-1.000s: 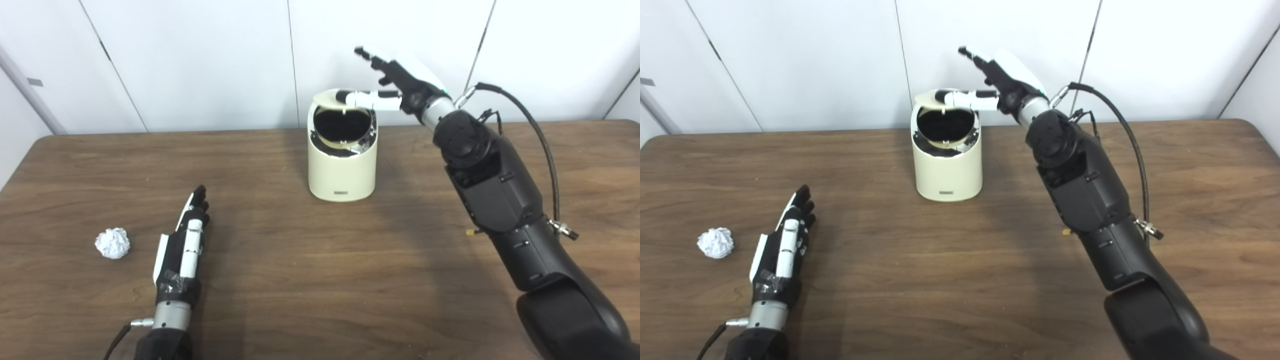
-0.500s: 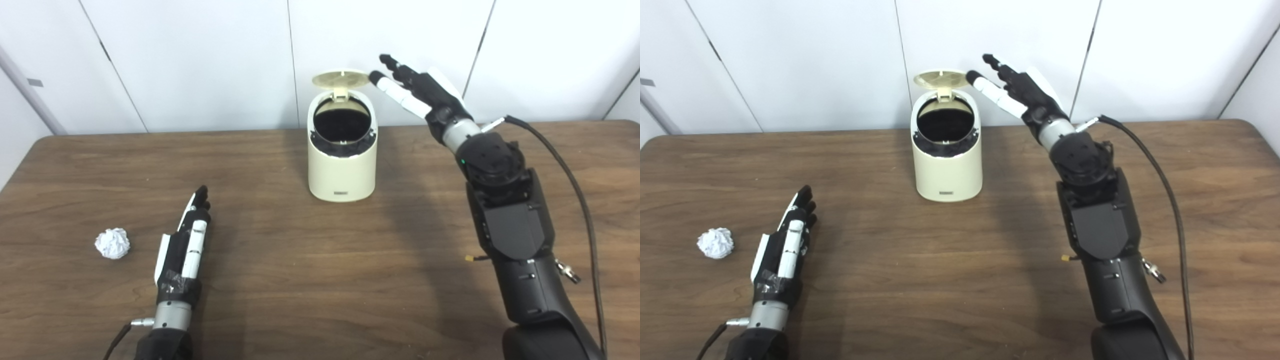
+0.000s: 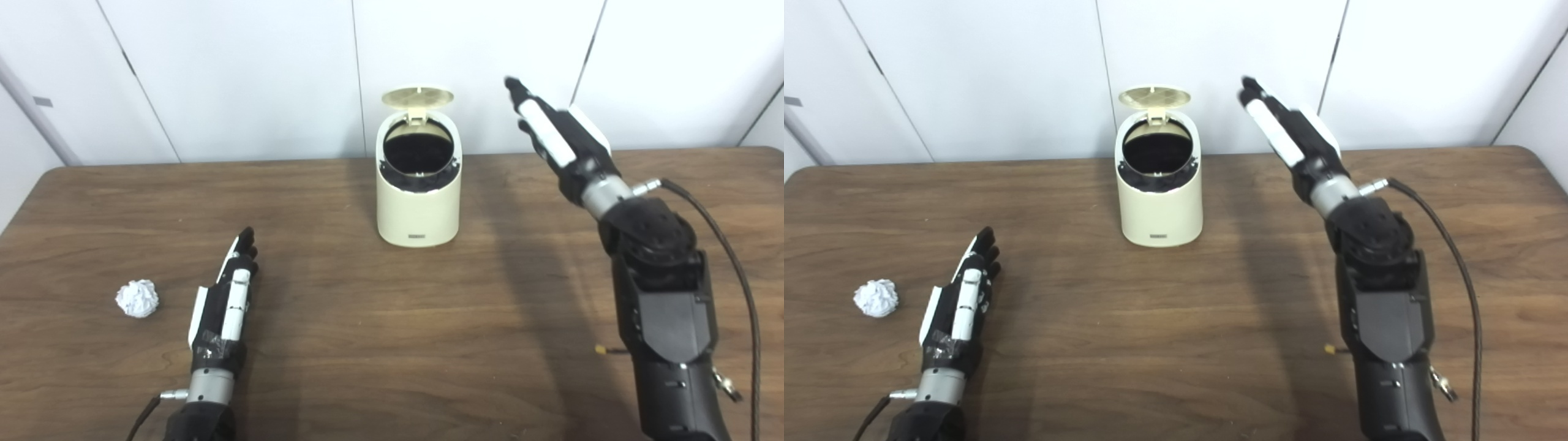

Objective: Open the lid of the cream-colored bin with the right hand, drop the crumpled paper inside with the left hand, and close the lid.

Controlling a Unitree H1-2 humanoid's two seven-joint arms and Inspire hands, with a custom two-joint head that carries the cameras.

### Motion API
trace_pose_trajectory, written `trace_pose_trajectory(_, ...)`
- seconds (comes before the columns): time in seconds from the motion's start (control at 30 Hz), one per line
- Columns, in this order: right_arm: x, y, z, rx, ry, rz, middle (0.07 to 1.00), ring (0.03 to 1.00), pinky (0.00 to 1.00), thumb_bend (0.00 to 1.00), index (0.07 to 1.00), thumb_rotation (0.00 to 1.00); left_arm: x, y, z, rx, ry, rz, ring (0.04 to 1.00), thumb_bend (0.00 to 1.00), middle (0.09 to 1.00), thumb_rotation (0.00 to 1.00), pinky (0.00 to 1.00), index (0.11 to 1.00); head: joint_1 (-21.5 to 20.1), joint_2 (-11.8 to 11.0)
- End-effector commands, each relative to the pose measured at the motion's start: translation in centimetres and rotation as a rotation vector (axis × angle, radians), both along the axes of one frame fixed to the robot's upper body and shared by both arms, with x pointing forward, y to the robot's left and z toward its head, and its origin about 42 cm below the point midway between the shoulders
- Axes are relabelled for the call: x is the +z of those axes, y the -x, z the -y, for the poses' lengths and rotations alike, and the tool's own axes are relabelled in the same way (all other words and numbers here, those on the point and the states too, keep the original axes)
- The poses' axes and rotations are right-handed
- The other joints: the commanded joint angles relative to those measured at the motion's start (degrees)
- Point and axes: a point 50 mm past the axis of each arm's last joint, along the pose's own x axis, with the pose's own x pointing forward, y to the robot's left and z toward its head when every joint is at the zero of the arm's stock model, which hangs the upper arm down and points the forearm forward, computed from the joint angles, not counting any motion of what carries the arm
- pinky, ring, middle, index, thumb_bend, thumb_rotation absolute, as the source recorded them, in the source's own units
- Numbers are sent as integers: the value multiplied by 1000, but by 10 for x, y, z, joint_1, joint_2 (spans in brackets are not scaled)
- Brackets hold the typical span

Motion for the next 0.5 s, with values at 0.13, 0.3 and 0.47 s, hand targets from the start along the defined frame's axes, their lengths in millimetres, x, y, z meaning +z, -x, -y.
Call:
trace_pose_trajectory(0.13, 14, 15, 16, -40, -27, 78, 1000, 1000, 1000, 519, 970, 972, -15, 5, -4, 2, 25, -48, 1000, 462, 1000, 935, 1000, 984, -3, 3)
trace_pose_trajectory(0.3, -2, 30, 32, -68, -96, 50, 1000, 1000, 1000, 520, 984, 999, -14, 4, -6, 5, 52, -48, 1000, 457, 1000, 943, 1000, 990, -8, 6)
trace_pose_trajectory(0.47, -25, 50, 48, -102, -165, 20, 1000, 1000, 1000, 556, 991, 1000, -13, 5, -7, 8, 53, -45, 1000, 444, 1000, 933, 1000, 1000, -8, 9)
